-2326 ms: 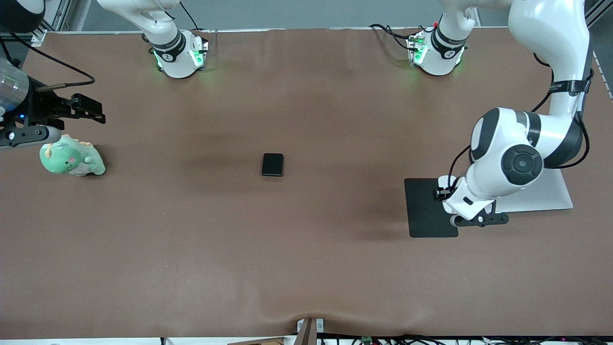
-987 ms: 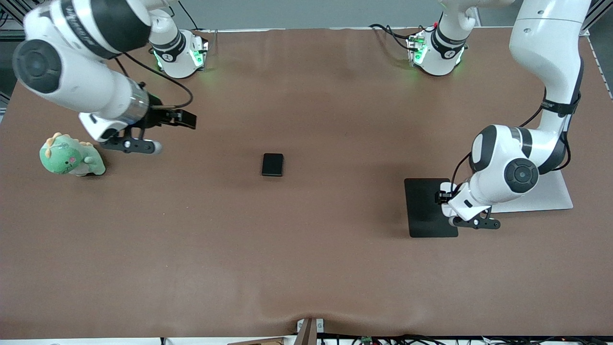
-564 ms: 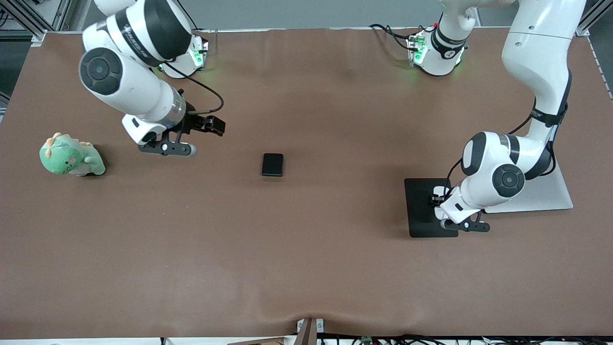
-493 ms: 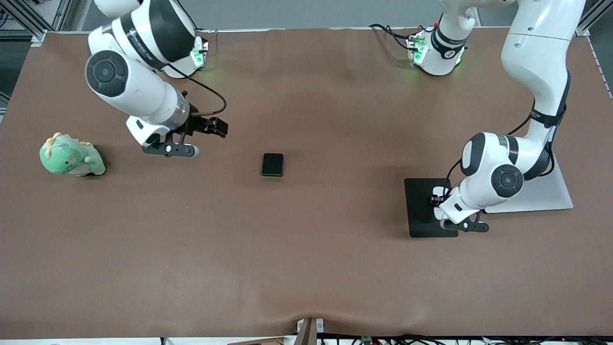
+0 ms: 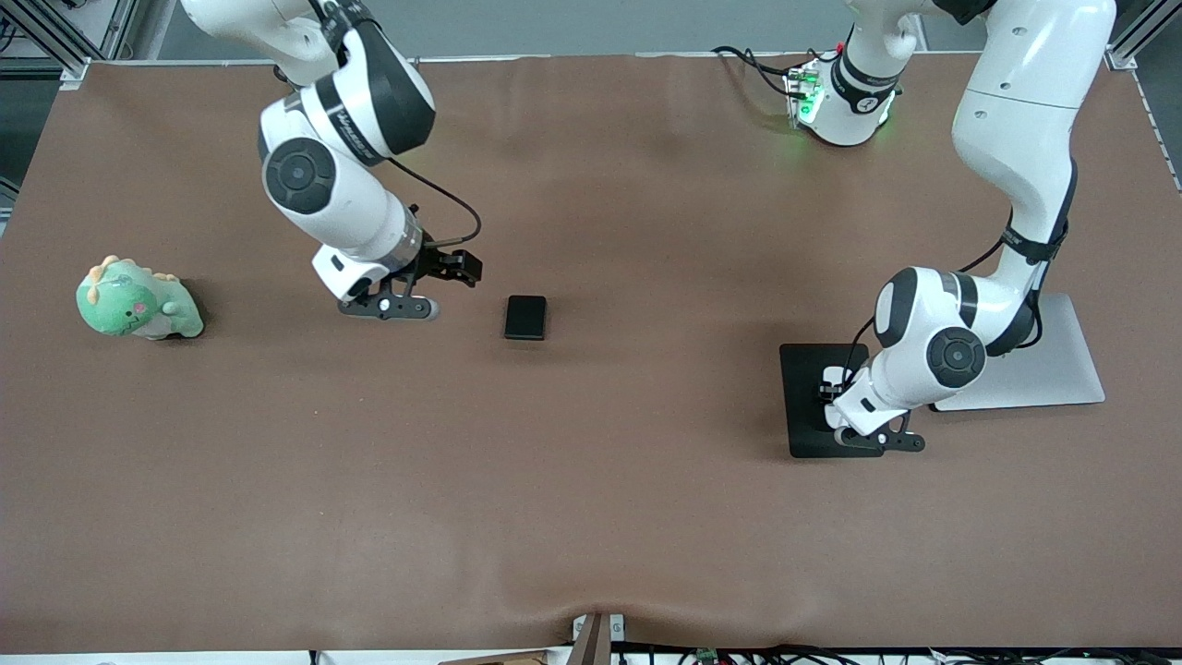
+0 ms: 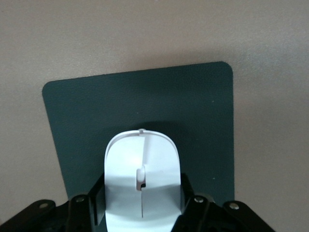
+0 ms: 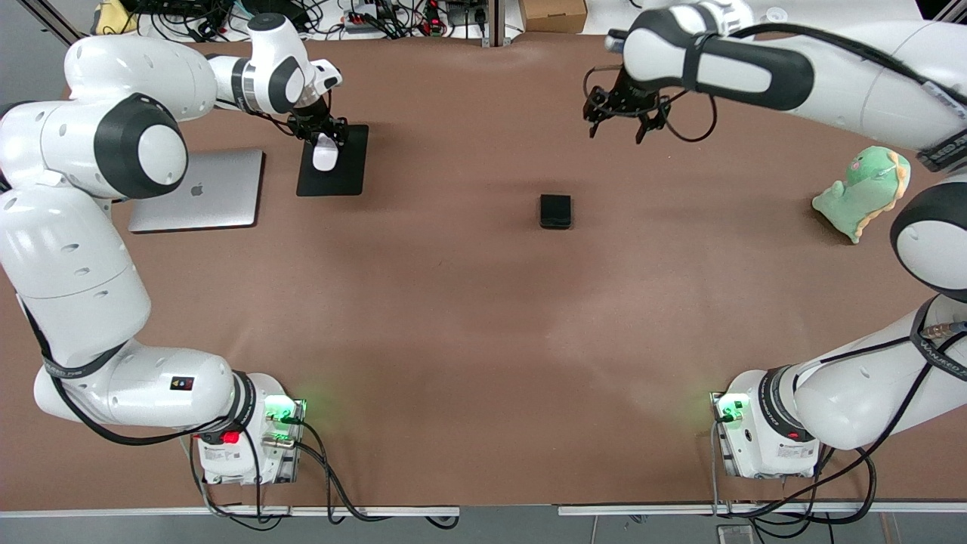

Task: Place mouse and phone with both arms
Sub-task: 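Lower the mouse onto the pad while the right gripper reaches the phone, then grasp the black phone with the right gripper while the left gripper withdraws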

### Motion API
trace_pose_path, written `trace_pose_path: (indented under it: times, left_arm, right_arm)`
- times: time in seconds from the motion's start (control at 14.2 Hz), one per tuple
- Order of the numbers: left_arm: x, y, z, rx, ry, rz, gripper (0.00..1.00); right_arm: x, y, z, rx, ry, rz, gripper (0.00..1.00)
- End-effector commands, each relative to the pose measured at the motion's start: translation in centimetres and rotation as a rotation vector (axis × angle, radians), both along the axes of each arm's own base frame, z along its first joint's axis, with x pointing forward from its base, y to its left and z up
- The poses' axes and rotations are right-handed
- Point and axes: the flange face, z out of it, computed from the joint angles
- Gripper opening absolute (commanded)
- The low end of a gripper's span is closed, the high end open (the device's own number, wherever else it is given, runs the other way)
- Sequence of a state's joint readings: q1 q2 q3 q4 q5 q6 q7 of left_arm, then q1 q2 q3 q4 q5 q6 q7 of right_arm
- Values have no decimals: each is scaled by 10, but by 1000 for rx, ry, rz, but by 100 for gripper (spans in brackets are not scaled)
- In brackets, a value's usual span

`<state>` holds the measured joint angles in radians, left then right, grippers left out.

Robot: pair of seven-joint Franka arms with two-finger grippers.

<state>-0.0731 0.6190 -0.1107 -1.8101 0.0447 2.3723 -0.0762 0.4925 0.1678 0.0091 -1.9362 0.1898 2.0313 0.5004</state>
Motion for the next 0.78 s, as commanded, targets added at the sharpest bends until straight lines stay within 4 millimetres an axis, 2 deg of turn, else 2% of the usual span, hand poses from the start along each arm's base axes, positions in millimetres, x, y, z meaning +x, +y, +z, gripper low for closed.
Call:
trace_pose_path:
  times: [0.0, 0.21, 0.28, 0.35, 0.42, 0.7]
  left_arm:
    - [3, -7, -6, -5, -19, -14, 0]
    - [3, -8, -16, -6, -10, -18, 1]
    - [2, -8, -17, -7, -10, -15, 22]
    - [3, -7, -16, -8, -11, -6, 63]
    - [3, -7, -16, -9, -11, -2, 100]
    - [4, -6, -13, -10, -15, -4, 100]
  right_arm:
    - [2, 14, -31, -11, 10, -28, 100]
    - [5, 32, -74, -18, 0, -17, 100]
    - [6, 36, -84, -17, -8, -15, 100]
    - [5, 40, -93, -17, -13, -11, 100]
    - [7, 43, -103, -16, -21, -11, 100]
    - [6, 60, -143, -4, -72, -7, 100]
